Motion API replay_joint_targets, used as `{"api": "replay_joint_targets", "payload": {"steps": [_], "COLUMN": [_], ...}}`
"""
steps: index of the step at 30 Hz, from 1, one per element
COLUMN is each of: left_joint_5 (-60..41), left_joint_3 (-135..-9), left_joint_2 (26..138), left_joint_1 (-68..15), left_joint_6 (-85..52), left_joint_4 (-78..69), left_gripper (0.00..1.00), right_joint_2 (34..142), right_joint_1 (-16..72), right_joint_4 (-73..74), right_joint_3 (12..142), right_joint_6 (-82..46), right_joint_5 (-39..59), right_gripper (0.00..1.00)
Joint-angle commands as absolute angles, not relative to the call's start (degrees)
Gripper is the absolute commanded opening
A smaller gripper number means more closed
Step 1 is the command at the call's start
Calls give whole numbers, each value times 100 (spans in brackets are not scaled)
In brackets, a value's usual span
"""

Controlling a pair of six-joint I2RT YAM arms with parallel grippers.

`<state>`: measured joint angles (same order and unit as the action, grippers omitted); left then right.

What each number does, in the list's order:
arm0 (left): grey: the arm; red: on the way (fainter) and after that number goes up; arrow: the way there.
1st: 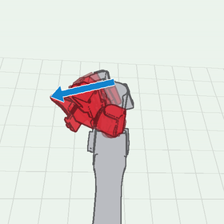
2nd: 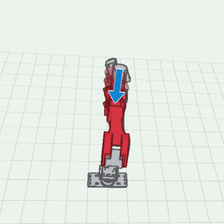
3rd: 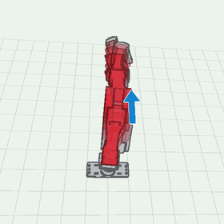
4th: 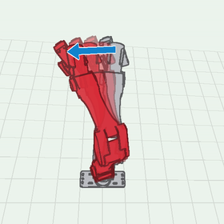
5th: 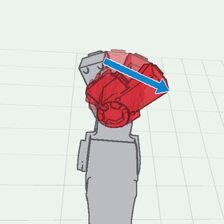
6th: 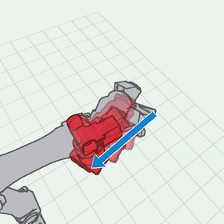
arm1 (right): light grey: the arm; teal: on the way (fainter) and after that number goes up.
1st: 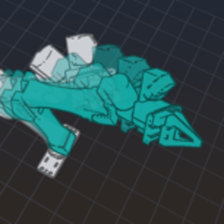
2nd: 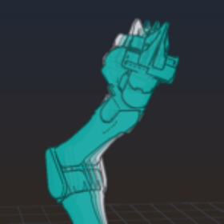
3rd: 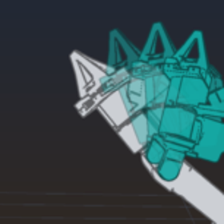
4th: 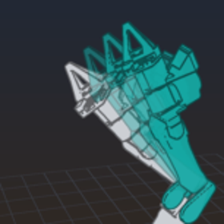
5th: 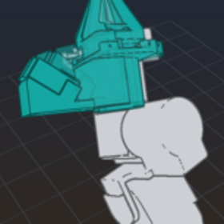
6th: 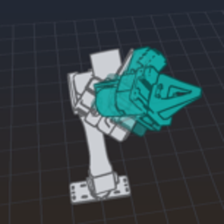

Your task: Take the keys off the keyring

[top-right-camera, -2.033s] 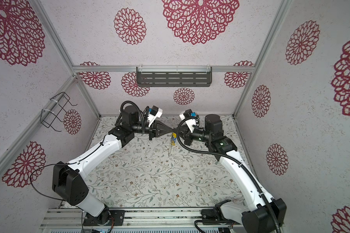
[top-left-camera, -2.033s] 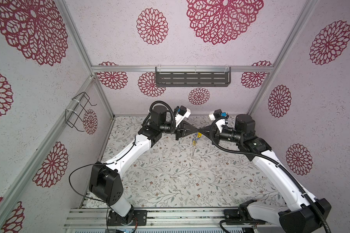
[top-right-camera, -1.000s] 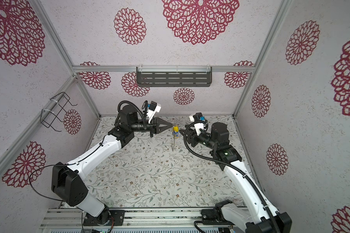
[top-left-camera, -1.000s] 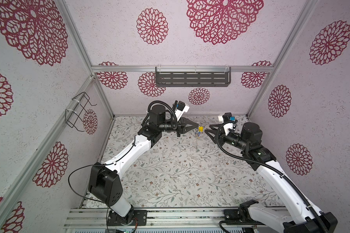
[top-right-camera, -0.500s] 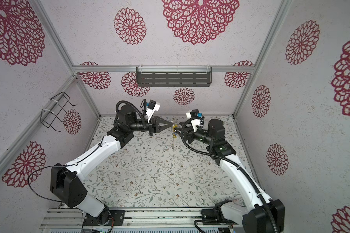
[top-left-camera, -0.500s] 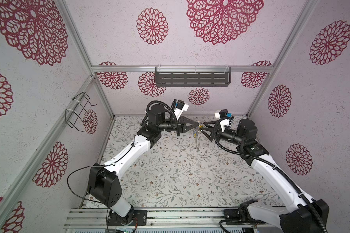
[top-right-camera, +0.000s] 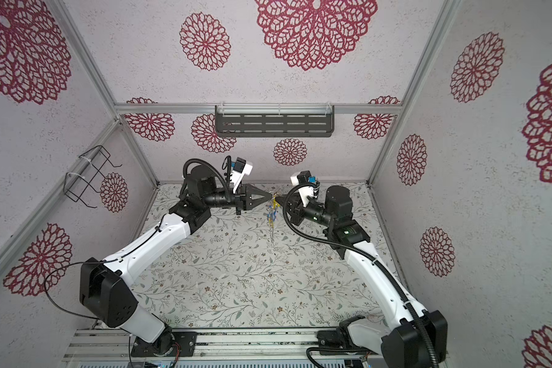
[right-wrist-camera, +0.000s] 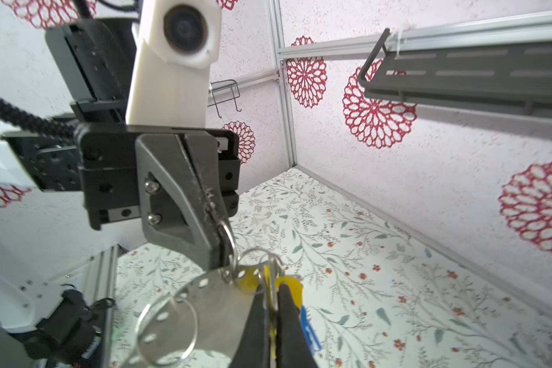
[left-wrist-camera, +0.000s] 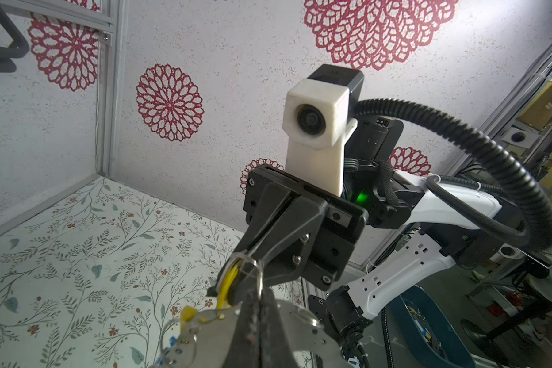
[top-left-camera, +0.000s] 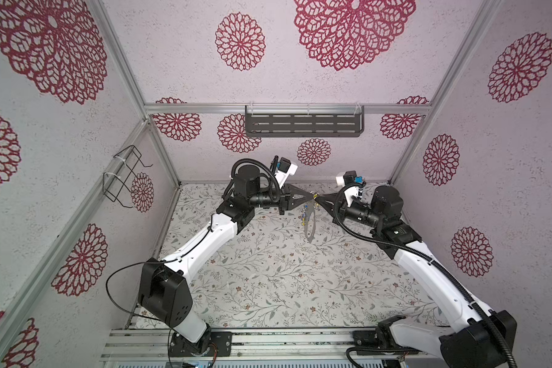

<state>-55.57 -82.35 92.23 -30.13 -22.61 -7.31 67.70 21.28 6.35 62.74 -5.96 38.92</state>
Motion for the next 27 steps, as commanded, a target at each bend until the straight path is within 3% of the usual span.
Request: {"api": "replay_joint_targets", "payload": {"steps": [1,7,27], "left_joint_5": [-5554,-4923,-3597], "left_joint_3": [-8380,-8203,-8553], "left_joint_2": [9164,8933,9202], "left_joint_1": [-3000,-3035,-3566], "left_joint_6": [-2174,-1153,-37], "left_joint_4": [-719,-16,1227], "left_gripper": [0,0,0], "right_joint_2": [6414,6223,7215], "right_joint_1": [2113,2104,2131], "right_joint_4": [506,-321,-1855], "right_joint_3": [6319,6577,8338], "right_joint_6": [-467,-229,-1195], "right_joint_5": [3633,3154,3478], "right_gripper": [0,0,0]}}
